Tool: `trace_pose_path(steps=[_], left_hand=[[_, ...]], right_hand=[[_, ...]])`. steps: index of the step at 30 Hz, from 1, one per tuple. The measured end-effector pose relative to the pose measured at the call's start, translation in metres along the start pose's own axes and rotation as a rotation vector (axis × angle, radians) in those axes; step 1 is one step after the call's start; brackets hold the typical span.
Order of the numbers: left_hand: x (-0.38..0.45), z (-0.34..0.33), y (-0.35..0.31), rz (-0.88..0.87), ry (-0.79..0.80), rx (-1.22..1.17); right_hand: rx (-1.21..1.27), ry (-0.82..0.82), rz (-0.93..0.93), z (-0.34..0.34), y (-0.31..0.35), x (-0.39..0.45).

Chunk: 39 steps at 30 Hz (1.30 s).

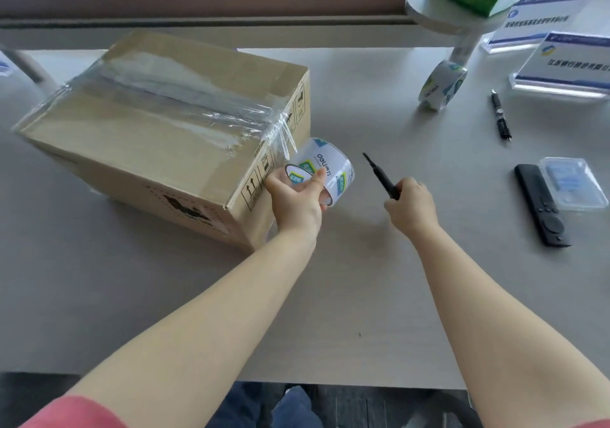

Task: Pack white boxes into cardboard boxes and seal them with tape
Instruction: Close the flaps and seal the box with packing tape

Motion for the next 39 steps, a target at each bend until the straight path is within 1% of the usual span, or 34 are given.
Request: trace_pose_path(steps=[4,7,12,17,20,26,30,39], left_hand=[[-0.002,-0.01,-0.006,-0.021,0.042,-0.007],[-0.003,-0.017,-0.009,0.002,0.068,-0.053],[-0.003,-0.023,-0.007,0.044,0.112,-0.117],[-0.003,-0.02,-0.002,0.056,0.101,-0.094],[-0.002,-0.018,-0.002,0.063,0.094,-0.078],[-0.003,-0.018,-0.002,0.052,0.119,-0.073],[-0.004,-0.016,-0.006,0.032,0.131,-0.058],[-0.003,-0.014,-0.007,0.011,0.095,-0.031]], right_hand=[[0.264,-0.042,0.118,0.028,0.035,0.003],[0.301,-0.027,0.27,0.049,0.069,0.001],[0.15,0.025,0.463,0.061,0.107,-0.007],[-0.177,0.025,0.621,0.06,0.131,-0.013],[-0.266,-0.007,0.669,0.063,0.14,-0.015],[-0.33,-0.033,0.719,0.063,0.155,-0.02],[-0.367,-0.022,0.728,0.061,0.16,-0.02],[-0.485,-0.051,0.733,0.062,0.168,-0.025]])
Point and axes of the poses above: each hand's wrist, its own x-axis towards the middle knuckle, its own z-axis out of the back of the hand, y = z × x, the point moved 8 cm from there along x, towards the middle knuckle, and after that the axes turned 4 degrees about z, right-handed, at the moved point
